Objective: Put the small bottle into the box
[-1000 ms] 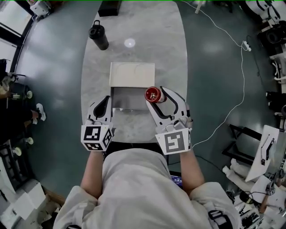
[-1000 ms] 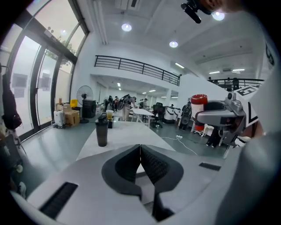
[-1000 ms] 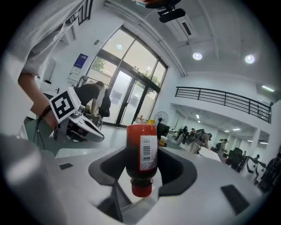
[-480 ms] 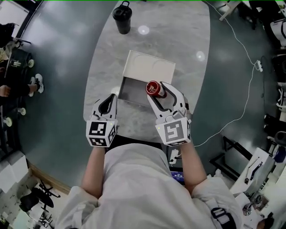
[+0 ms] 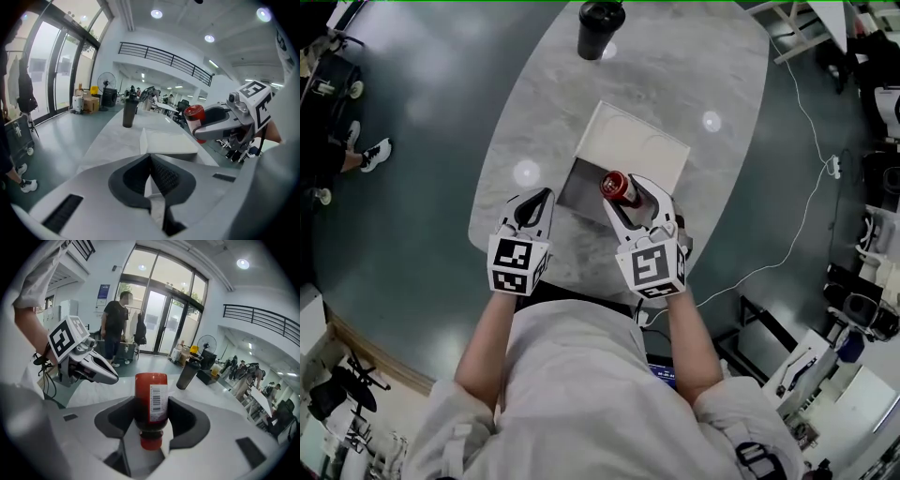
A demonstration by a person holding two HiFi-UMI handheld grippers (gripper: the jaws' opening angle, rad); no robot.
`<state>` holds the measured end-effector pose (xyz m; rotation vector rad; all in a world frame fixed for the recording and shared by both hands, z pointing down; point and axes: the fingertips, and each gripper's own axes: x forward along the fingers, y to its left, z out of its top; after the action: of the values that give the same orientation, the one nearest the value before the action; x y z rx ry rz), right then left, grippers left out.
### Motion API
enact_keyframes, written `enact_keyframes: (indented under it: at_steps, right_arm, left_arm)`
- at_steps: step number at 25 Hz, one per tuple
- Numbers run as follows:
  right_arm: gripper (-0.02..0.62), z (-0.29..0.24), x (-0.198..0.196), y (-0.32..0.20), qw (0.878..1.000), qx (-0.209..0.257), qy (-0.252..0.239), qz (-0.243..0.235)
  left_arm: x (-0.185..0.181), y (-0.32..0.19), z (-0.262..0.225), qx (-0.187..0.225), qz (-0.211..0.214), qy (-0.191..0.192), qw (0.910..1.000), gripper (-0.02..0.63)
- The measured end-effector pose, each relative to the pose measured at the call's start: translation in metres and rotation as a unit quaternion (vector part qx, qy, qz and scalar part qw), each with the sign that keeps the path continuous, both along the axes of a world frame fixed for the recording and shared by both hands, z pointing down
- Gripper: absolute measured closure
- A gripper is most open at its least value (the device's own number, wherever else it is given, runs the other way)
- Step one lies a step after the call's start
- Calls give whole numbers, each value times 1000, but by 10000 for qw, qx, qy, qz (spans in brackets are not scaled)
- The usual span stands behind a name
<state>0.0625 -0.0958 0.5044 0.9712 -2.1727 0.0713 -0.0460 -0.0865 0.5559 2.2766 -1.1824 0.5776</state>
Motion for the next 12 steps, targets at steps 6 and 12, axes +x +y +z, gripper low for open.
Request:
enact_keyframes:
  at_steps: [6, 12]
  right_arm:
    - [362, 39, -15, -5, 9990, -401, 200, -38]
    - [362, 73, -23, -5, 9952, -710, 646, -164]
  left_arm:
    - [-8, -9, 39, -235, 107, -61, 9996, 583]
    - [-5, -14, 58, -346, 291, 11, 9990, 583]
